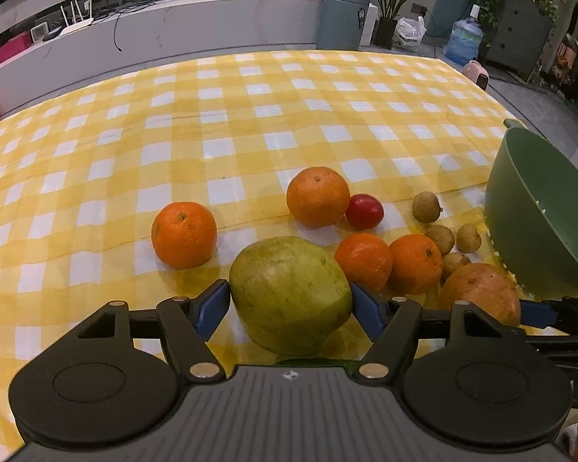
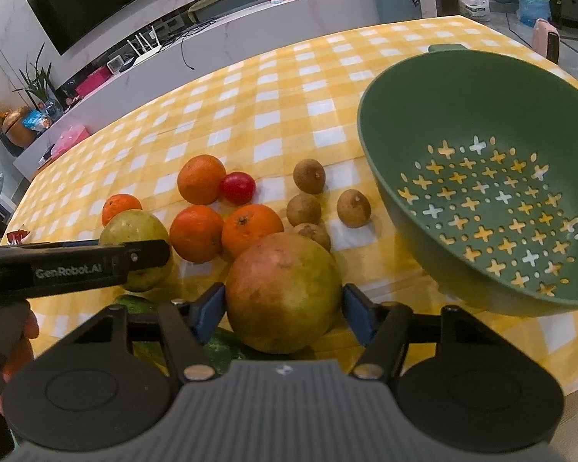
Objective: Organize fruits
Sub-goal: 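Grasp the green pear with the left tool while the right tool grasps the mango, then carry the pear and mango into the green colander and open both tools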
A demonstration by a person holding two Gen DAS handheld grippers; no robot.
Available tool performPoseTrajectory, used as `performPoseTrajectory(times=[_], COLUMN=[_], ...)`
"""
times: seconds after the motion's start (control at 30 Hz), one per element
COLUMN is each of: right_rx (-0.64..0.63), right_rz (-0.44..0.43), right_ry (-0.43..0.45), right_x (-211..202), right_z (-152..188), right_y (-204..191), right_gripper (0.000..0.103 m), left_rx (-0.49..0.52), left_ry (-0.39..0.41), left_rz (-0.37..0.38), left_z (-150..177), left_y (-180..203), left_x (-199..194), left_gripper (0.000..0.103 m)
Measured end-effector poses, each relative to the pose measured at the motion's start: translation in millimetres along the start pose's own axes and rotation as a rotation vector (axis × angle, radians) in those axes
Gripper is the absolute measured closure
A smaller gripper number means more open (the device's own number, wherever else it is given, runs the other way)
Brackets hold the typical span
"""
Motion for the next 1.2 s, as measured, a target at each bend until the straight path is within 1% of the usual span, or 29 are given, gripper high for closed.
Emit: performPoseTrajectory(times=[0.03, 0.23, 0.37, 0.47, 0.63, 0.8, 0.97, 1.1, 1.2], right_rx=[-0.005, -0.025, -0.036, -0.04, -0.063, -0.082, -0.117, -0.157, -0.215], right_rz=[-0.001, -0.008, -0.017, -0.037, -0.09, -0.141, -0.128, -0.09, -0.061], right_ry=[0.001, 0.001, 0.012, 0.032, 0.075, 0.137, 0.186, 0.178, 0.147], right_x=[0.0, 0.8, -3.3, -12.9, -36.4, -71.1, -103.2, -115.6, -116.6], right_z=[0.1, 0.0, -0.9, -4.5, -13.0, -23.7, -40.6, -53.1, -59.7], right_y=[-0.2, -1.2, -0.3, -0.4, -4.1, 1.4, 26.0, 55.1, 75.7], right_gripper=[0.04, 0.041, 0.041, 0.041, 0.041, 0.041, 0.041, 0.041, 0.041], left_rx=[-0.001, -0.008, -0.025, -0.035, -0.011, -0.011, 0.057, 0.132, 0.165], left_ry=[0.004, 0.021, 0.017, 0.033, 0.074, 0.098, 0.122, 0.116, 0.083], left_rz=[0.008, 0.01, -0.005, -0.013, -0.01, 0.057, 0.128, 0.19, 0.257], left_z=[0.5, 2.2, 2.9, 0.1, -10.4, -25.0, -43.1, -57.5, -65.6], left_y=[-0.2, -0.9, -1.1, -0.6, 11.0, 30.4, 67.2, 104.5, 132.2], left_x=[0.3, -1.0, -6.3, -16.9, -46.2, -73.3, -83.0, -76.5, -63.6], left_gripper=[0.025, 0.026, 0.026, 0.026, 0.026, 0.026, 0.026, 0.026, 0.026])
Point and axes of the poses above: each gripper's, at about its wrist camera, not at the fingertips, and x roughly the way its jaws point, y to its right, z to its underside, the point moved 2 cm from there along x, roughly the way its jaws point, and after that the axes turned 6 degrees about y, right-handed, at the moved point
